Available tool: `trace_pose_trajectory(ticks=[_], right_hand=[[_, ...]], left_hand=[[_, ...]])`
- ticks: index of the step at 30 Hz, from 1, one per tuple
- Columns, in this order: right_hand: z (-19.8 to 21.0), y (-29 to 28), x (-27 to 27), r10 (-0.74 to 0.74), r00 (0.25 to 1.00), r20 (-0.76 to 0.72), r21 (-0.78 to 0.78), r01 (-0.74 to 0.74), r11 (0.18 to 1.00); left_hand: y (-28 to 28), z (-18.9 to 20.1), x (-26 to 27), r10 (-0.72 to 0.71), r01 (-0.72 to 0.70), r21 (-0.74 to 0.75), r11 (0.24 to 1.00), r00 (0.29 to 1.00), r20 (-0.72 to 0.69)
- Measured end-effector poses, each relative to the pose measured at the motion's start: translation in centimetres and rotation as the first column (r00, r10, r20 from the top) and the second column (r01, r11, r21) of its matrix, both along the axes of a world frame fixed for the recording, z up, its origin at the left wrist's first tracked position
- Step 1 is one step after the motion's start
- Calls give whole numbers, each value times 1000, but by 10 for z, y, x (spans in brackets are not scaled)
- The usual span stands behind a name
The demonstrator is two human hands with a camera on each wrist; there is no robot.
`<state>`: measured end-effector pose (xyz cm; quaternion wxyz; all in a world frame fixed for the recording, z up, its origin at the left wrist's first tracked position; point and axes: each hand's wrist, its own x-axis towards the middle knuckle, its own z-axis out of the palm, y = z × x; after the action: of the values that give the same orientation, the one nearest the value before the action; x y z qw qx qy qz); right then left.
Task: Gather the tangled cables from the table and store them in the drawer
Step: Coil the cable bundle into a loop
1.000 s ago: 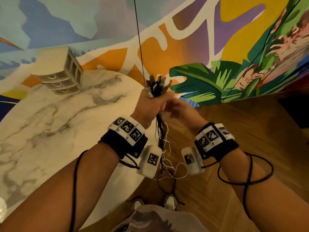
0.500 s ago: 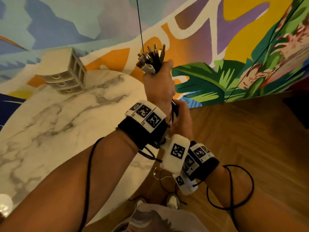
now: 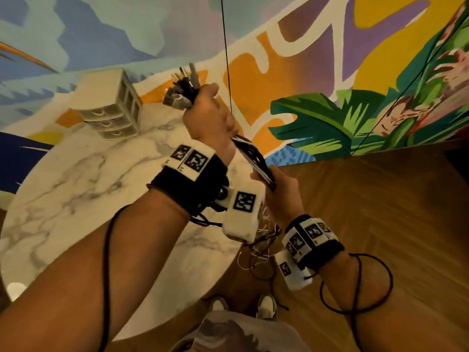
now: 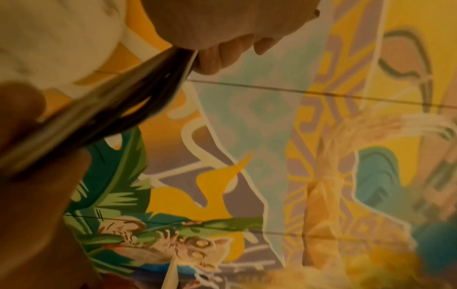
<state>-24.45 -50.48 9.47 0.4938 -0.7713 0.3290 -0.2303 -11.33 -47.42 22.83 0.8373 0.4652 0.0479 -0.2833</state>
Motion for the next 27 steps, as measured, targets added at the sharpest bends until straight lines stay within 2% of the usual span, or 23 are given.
trace_pose_trajectory(ticks=[2, 4, 6, 8, 10, 13, 16, 19, 21, 22, 23, 25, 27], right_hand=[[-3, -4, -8, 103, 990, -98, -164, -118, 979], [-4, -5, -13, 161, 977, -139, -194, -186, 963], [6, -6, -14, 227, 969, -98, -78, -235, 969], [18, -9, -16, 263, 964, -33, 139, -256, 957], [26, -17, -19, 296, 954, 56, 389, -293, 873], [30, -22, -21, 293, 947, 136, 626, -311, 715], [30, -17, -21, 290, 943, 163, 737, -312, 600], [27, -18, -20, 268, 949, 165, 779, -292, 554], [28, -19, -19, 280, 947, 156, 782, -292, 550], [29, -19, -19, 299, 941, 158, 773, -306, 555], [29, -19, -18, 320, 936, 148, 754, -316, 575], [30, -18, -16, 354, 932, 77, 653, -315, 689], [28, -14, -11, 378, 926, 0, 471, -333, 816]], left_hand=[[12, -15, 15, 12, -11, 28, 1000, 998, -67], [17, -23, 24, 17, -11, 49, 999, 992, -122], [23, -24, 28, -66, 64, -17, 998, 989, -134], [28, -22, 29, -204, 195, -116, 974, 976, -73], [33, -18, 27, -369, 374, -193, 907, 927, 64], [43, -12, 29, -587, 645, -223, 731, 761, 276], [53, -8, 31, -738, 819, -145, 555, 565, 369], [59, -9, 25, -844, 903, 63, 425, 370, 388], [65, -9, 17, -873, 902, 207, 379, 274, 404], [67, -8, 15, -868, 890, 229, 394, 279, 410], [68, -7, 15, -847, 865, 207, 457, 351, 400], [65, -6, 19, -738, 754, 96, 650, 595, 320], [58, -8, 22, -588, 612, -11, 791, 765, 261]])
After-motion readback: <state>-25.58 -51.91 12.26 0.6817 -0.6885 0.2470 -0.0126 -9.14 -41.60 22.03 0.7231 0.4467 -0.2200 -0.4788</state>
